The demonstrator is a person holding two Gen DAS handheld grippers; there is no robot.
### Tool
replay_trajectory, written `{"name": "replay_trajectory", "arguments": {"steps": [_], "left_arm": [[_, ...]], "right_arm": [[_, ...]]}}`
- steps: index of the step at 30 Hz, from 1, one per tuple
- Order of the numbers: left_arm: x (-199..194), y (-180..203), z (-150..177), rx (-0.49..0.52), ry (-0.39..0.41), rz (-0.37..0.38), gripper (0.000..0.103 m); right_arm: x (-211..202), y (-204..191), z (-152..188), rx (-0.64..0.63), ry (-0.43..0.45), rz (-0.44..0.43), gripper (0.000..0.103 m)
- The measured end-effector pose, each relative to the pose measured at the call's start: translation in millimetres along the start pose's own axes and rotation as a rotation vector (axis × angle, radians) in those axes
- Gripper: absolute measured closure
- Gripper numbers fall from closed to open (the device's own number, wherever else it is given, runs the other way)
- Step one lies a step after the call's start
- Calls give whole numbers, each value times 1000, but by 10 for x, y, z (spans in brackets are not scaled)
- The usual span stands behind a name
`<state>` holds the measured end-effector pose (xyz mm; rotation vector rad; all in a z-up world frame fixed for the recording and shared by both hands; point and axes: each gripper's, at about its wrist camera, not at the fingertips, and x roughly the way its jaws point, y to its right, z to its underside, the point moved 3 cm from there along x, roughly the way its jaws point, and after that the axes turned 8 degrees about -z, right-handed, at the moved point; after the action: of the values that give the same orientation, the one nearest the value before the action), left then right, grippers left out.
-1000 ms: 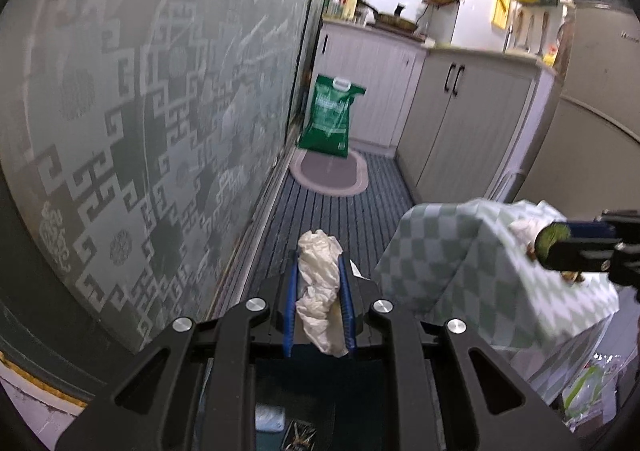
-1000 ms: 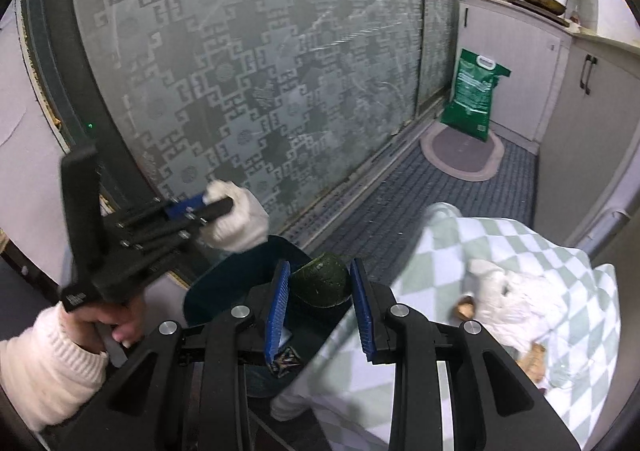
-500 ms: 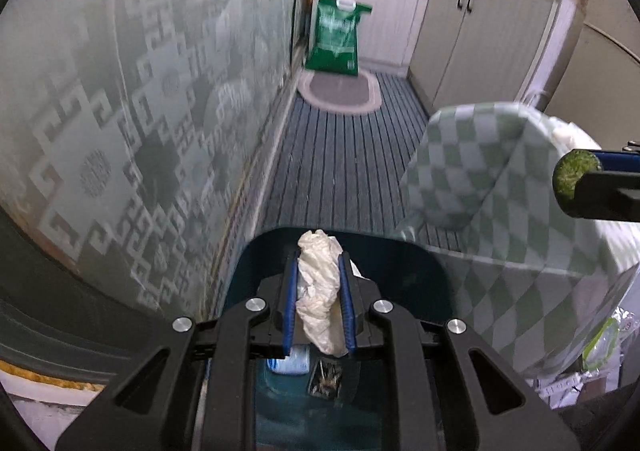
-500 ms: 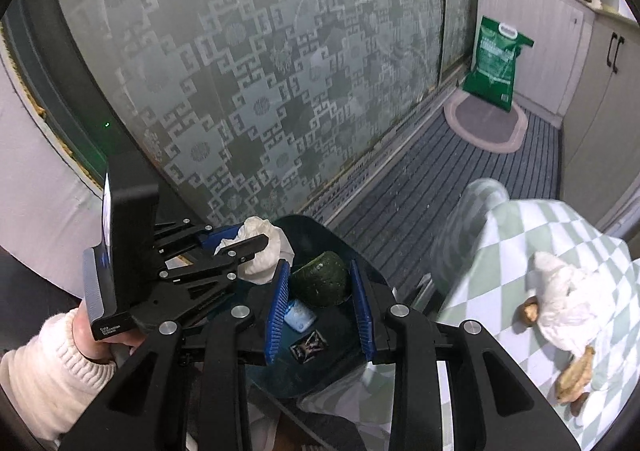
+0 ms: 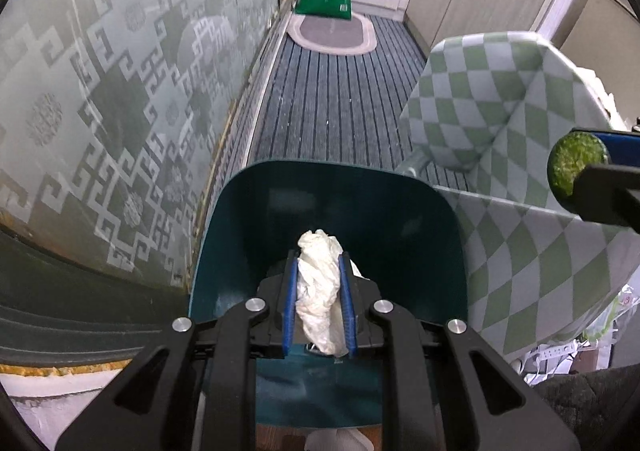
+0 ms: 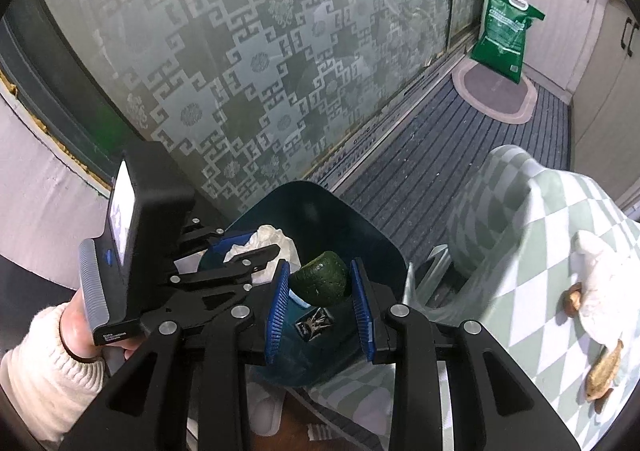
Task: Collect trash
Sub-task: 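Carry both items to the teal bin while the left tool opens, dropping the white bag, then open the right tool over the teal bin to drop the avocado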
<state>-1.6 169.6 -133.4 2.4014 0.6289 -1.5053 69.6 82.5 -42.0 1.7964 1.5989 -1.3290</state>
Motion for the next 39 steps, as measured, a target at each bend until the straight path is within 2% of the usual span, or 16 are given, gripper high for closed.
{"name": "replay_trajectory", "arguments": {"steps": [6, 12, 14, 17, 25, 30, 31, 34, 39], "left_arm": [[102, -25, 25, -11, -56, -2, 74], [2, -90, -31, -46, -8, -16, 73], [-91, -145, -68, -77, 31, -7, 73], [-280, -197, -125, -108, 124, 10, 80], [-682, -300, -241, -180, 326, 34, 86], [-956, -314, -266, -205, 474, 90, 87], [-1036, -310, -266, -206, 514, 101, 87], [-1174, -296, -273, -217, 584, 132, 87], [-1414, -302, -278, -249, 694, 186, 87]], "right_arm": [[120, -7, 28, 3, -45, -4, 72], [207, -24, 83, -4, -79, -1, 72], [219, -23, 103, -7, -84, -2, 72], [239, -38, 113, -13, -89, -4, 72], [327, -91, 138, -29, -109, -5, 72], [413, -126, 164, -37, -134, -26, 71], [421, -139, 169, -45, -133, -27, 70], [414, -172, 176, -45, -127, -37, 57], [292, -229, 167, -67, -87, -48, 56]]}}
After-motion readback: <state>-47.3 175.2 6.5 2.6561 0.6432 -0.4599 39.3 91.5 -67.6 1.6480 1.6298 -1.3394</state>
